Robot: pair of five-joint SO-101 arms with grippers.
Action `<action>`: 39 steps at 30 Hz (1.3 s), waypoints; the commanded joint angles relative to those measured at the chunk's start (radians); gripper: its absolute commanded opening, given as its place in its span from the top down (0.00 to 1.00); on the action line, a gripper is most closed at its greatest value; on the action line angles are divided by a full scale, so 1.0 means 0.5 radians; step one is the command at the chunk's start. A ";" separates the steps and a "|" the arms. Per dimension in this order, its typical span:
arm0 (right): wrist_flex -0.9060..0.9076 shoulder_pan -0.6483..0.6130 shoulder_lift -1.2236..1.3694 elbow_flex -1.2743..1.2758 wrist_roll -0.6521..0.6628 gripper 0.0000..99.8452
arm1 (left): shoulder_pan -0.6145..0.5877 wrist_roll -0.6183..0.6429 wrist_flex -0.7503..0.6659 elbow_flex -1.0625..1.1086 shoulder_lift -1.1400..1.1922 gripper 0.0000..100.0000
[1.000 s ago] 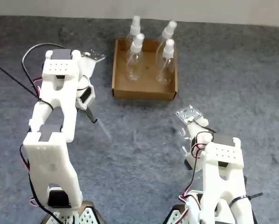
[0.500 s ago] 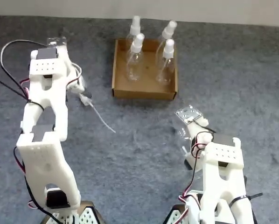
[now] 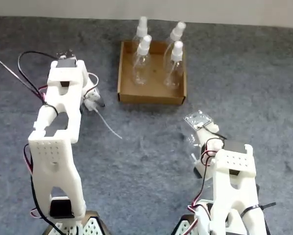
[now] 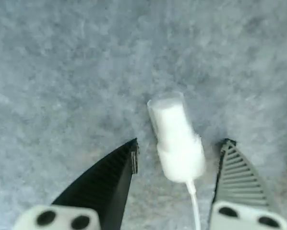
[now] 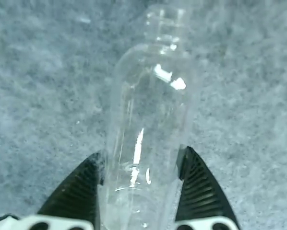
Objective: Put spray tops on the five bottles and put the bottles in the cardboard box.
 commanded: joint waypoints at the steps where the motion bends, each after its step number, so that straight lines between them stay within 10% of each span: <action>1: -0.008 0.014 -0.075 -0.011 0.021 1.00 | 0.063 -0.175 0.037 -0.023 -0.029 0.89; 10: -0.008 0.014 -0.075 -0.008 0.015 1.00 | 0.097 -0.755 0.058 -0.155 -0.035 0.94; 16: -0.029 0.014 -0.075 -0.011 0.012 1.00 | 0.216 -1.129 0.608 -0.465 -0.035 0.94; 39: -0.655 -0.115 -0.072 0.321 -0.509 0.88 | 0.296 -1.172 0.258 0.382 -0.348 0.94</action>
